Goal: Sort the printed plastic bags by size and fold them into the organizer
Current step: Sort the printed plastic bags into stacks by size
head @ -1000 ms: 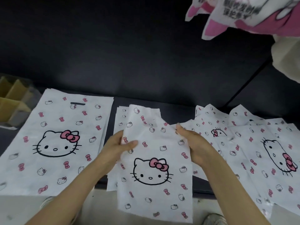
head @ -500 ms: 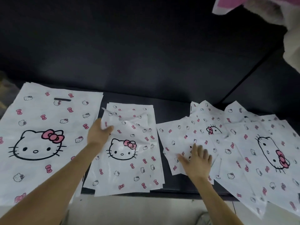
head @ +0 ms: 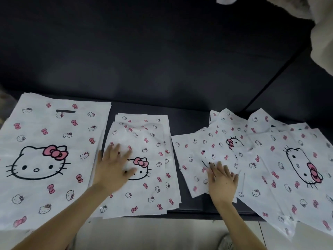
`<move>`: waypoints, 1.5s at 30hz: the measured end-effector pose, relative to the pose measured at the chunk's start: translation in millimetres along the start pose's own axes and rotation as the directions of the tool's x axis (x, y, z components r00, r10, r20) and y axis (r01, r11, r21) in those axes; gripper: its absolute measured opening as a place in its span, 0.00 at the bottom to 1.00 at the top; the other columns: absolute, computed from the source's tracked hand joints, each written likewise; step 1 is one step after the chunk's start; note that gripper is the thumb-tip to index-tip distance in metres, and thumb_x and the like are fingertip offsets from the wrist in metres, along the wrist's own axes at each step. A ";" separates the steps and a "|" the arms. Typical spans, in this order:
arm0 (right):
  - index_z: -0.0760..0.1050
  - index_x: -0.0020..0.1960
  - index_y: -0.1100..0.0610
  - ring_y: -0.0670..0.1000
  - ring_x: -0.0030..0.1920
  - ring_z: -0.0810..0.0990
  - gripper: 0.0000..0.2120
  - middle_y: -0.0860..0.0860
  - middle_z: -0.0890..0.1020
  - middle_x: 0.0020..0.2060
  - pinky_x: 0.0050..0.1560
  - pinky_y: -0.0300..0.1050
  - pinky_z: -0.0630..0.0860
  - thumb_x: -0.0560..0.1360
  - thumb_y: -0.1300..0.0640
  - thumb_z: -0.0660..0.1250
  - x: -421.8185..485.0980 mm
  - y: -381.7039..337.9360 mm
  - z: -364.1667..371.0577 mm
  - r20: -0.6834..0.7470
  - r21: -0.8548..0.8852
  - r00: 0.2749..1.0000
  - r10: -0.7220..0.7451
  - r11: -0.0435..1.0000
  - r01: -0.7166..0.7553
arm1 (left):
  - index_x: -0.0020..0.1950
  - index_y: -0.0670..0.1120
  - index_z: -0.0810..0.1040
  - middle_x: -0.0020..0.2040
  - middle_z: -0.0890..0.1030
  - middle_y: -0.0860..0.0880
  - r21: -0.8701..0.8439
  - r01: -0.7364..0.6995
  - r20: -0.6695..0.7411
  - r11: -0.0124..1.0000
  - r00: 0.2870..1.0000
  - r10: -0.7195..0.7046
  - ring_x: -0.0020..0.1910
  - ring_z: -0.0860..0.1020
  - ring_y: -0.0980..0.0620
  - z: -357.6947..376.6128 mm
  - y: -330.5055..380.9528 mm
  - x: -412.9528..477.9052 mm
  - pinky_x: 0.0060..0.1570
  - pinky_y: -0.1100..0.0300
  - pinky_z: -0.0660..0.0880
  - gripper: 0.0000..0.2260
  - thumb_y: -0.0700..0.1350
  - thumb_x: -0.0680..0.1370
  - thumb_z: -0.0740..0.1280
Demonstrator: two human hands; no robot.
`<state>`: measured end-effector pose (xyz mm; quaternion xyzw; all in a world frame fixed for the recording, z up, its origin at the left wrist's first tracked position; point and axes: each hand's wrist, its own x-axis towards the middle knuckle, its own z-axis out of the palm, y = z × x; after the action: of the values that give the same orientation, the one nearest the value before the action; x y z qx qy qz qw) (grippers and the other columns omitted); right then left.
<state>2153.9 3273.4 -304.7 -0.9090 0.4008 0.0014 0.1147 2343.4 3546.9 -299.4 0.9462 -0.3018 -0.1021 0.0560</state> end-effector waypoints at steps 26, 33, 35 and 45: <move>0.73 0.52 0.76 0.55 0.44 0.83 0.32 0.60 0.84 0.47 0.50 0.45 0.79 0.69 0.45 0.72 -8.9 -93.4 -193.2 0.480 0.838 0.800 -0.359 0.458 -0.297 | 0.55 0.43 0.82 0.54 0.83 0.48 -0.967 0.212 0.248 0.139 0.902 0.353 0.55 0.81 0.51 -104.9 47.3 -17.3 0.50 0.66 0.75 0.22 0.51 0.65 0.78; 0.78 0.54 0.55 0.51 0.49 0.82 0.14 0.51 0.83 0.50 0.51 0.44 0.77 0.78 0.46 0.63 22.7 -108.3 -147.0 0.318 0.811 0.941 -0.120 0.549 -0.204 | 0.48 0.42 0.80 0.43 0.85 0.47 -0.978 0.184 0.149 0.102 0.948 -0.281 0.44 0.83 0.47 -82.0 36.0 -9.6 0.40 0.60 0.80 0.02 0.39 0.77 0.68; 0.76 0.61 0.53 0.51 0.56 0.79 0.16 0.49 0.81 0.54 0.57 0.45 0.73 0.78 0.45 0.62 18.3 -91.8 -117.4 0.242 0.636 0.970 -0.037 0.761 -0.130 | 0.45 0.44 0.78 0.44 0.83 0.47 -0.958 0.213 0.118 0.195 0.905 -0.409 0.45 0.81 0.47 -69.1 28.1 4.8 0.43 0.56 0.79 0.02 0.41 0.77 0.68; 0.59 0.76 0.48 0.60 0.75 0.54 0.57 0.57 0.58 0.75 0.73 0.61 0.45 0.58 0.19 0.28 -18.3 3.3 -4.9 0.154 -0.117 0.988 0.011 0.993 0.007 | 0.53 0.38 0.76 0.47 0.80 0.42 -0.691 0.412 0.065 0.593 0.853 -0.517 0.46 0.76 0.42 -20.9 -7.3 62.7 0.44 0.52 0.72 0.12 0.45 0.77 0.65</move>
<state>2138.6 3283.6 -298.9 -0.9110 0.3907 0.0954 0.0918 2402.3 3517.2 -290.3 0.9074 0.0202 -0.1490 0.3925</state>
